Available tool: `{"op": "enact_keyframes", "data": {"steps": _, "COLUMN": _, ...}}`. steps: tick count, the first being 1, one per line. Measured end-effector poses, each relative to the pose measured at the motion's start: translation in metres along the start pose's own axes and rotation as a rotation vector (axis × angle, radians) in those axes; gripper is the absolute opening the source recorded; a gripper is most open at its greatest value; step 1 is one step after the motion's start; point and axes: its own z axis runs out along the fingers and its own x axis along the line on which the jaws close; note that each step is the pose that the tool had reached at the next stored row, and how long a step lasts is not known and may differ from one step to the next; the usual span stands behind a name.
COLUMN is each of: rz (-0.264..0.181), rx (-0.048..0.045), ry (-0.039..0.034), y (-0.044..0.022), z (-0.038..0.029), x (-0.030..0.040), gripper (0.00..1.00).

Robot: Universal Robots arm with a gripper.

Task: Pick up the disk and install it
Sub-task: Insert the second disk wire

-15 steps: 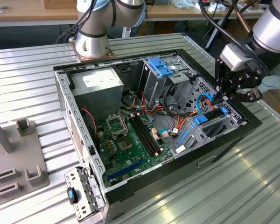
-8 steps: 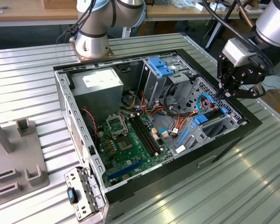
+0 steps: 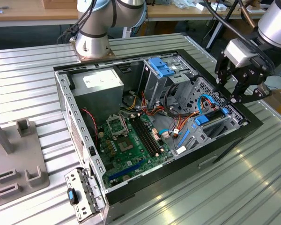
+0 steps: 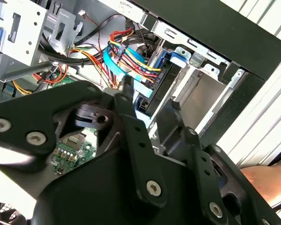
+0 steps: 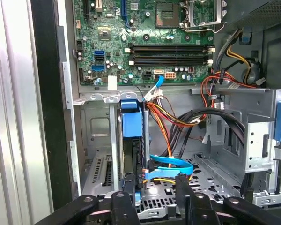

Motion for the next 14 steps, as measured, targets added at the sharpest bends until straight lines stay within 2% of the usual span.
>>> {"op": "enact_keyframes", "data": {"steps": 4, "rz": 0.001, "rx": -0.0062, "ry": 0.0003, "y": 0.0006, "z": 0.009, "x": 0.0017, "gripper": 0.47}}
{"op": "enact_keyframes", "data": {"steps": 6, "rz": 0.001, "rx": -0.0098, "ry": 0.0004, "y": 0.0013, "z": 0.0157, "x": 0.0024, "gripper": 0.47}}
{"op": "enact_keyframes", "data": {"steps": 9, "rz": 0.001, "rx": -0.0124, "ry": 0.0007, "y": 0.0007, "z": 0.0193, "x": 0.0027, "gripper": 0.47}}
{"op": "enact_keyframes", "data": {"steps": 12, "rz": 0.002, "rx": -0.0174, "ry": 0.0007, "y": -0.0069, "z": 0.0216, "x": 0.0026, "gripper": 0.47}}
{"op": "enact_keyframes", "data": {"steps": 14, "rz": 0.004, "rx": -0.0192, "ry": 0.0013, "y": -0.0069, "z": 0.0231, "x": 0.0028, "gripper": 0.47}}
